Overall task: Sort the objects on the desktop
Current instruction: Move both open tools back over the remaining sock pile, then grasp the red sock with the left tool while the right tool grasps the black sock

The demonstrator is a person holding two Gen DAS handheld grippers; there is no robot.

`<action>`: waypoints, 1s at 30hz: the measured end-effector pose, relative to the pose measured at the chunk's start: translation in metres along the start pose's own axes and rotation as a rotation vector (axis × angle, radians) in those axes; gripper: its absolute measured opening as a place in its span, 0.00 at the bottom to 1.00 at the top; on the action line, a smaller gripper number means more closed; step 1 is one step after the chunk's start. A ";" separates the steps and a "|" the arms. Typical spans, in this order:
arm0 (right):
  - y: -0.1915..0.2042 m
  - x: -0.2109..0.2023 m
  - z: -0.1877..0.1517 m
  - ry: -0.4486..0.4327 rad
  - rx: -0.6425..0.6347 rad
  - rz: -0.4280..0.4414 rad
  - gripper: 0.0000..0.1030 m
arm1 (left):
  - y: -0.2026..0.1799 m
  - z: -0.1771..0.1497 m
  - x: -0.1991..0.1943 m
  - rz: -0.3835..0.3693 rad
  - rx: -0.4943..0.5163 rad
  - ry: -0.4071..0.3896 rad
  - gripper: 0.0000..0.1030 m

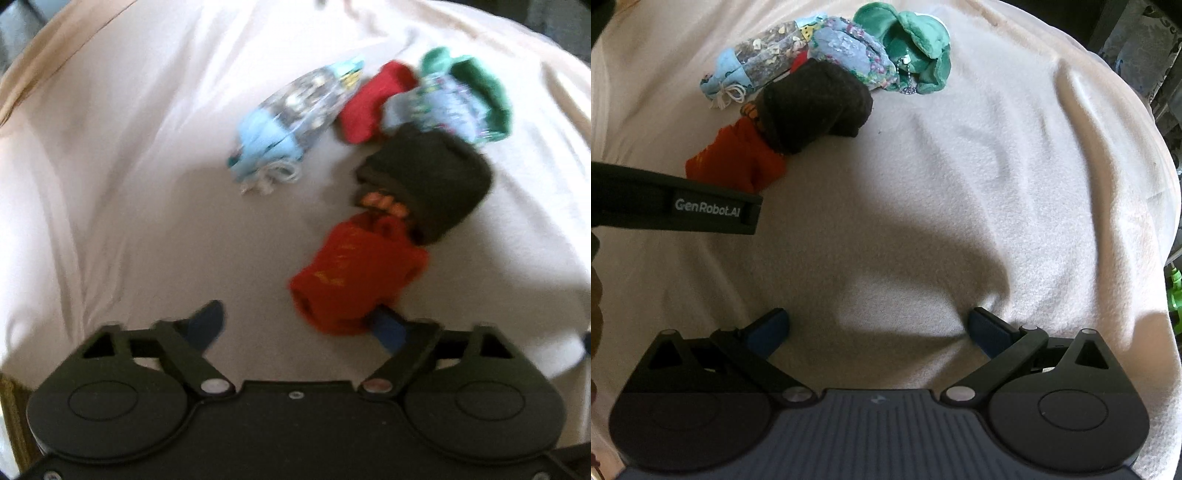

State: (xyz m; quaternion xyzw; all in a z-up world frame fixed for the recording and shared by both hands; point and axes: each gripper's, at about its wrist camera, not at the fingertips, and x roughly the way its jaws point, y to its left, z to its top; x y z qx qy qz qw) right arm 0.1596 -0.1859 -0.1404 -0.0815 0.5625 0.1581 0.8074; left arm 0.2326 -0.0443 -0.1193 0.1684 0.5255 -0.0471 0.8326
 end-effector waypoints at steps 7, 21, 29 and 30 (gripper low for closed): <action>-0.009 0.001 0.004 -0.011 0.007 0.016 1.00 | 0.016 0.010 -0.007 -0.149 -0.137 0.030 0.27; 0.016 -0.012 -0.017 -0.010 0.013 0.015 1.00 | 0.111 -0.036 -0.022 -0.130 -0.408 0.139 0.18; 0.025 -0.013 0.012 0.054 0.010 -0.007 0.87 | 0.106 -0.048 -0.018 -0.113 -0.339 0.147 0.45; 0.029 -0.015 0.019 0.044 0.000 -0.001 0.81 | 0.105 -0.046 -0.018 -0.109 -0.329 0.134 0.51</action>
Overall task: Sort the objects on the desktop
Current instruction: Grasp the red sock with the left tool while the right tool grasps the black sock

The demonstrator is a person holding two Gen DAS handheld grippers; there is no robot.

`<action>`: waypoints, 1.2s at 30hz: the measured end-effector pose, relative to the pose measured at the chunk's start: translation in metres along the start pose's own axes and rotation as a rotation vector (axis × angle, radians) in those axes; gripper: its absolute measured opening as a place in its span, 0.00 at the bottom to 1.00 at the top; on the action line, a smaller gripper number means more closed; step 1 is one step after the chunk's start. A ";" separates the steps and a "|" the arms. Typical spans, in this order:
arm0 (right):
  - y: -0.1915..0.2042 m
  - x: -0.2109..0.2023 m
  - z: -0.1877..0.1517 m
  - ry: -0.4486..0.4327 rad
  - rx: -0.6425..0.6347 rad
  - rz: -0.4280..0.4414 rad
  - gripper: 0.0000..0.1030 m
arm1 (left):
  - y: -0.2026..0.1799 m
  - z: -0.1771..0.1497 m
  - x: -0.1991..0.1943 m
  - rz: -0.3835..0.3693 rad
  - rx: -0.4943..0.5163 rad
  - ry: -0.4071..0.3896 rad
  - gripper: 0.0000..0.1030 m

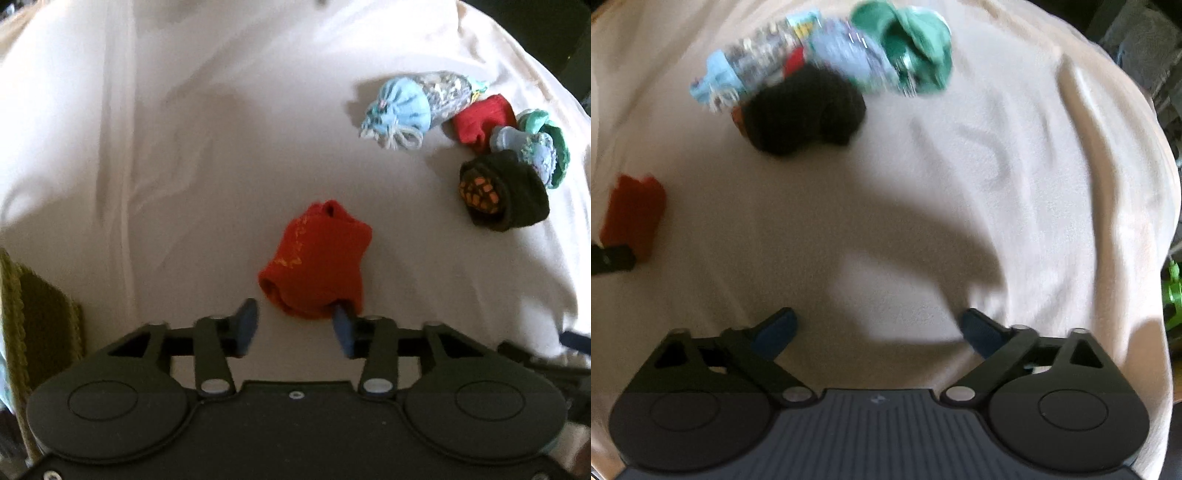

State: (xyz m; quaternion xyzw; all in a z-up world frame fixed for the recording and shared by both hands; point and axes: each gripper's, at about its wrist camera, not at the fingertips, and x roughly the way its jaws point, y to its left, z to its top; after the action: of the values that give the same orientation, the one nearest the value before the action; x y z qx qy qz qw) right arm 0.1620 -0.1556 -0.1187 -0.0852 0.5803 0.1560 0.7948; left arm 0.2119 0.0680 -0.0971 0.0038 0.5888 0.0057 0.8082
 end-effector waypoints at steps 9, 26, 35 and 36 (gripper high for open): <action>0.028 0.005 0.078 -0.078 0.018 0.085 0.73 | -0.007 0.025 0.015 -0.016 -0.005 0.009 0.75; 0.019 0.008 0.041 0.039 0.087 0.134 0.20 | 0.008 -0.008 0.015 -0.129 -0.134 0.118 0.33; 0.025 0.006 -0.011 0.044 0.148 0.159 0.20 | 0.023 -0.070 -0.004 -0.038 -0.141 0.144 0.34; 0.028 0.006 -0.009 0.041 0.144 0.159 0.20 | 0.024 -0.076 -0.005 -0.036 -0.146 0.144 0.34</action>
State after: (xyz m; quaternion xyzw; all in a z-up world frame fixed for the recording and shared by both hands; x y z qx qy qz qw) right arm 0.1457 -0.1316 -0.1264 0.0153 0.6112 0.1744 0.7719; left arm 0.1380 0.0918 -0.1149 -0.0659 0.6434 0.0344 0.7619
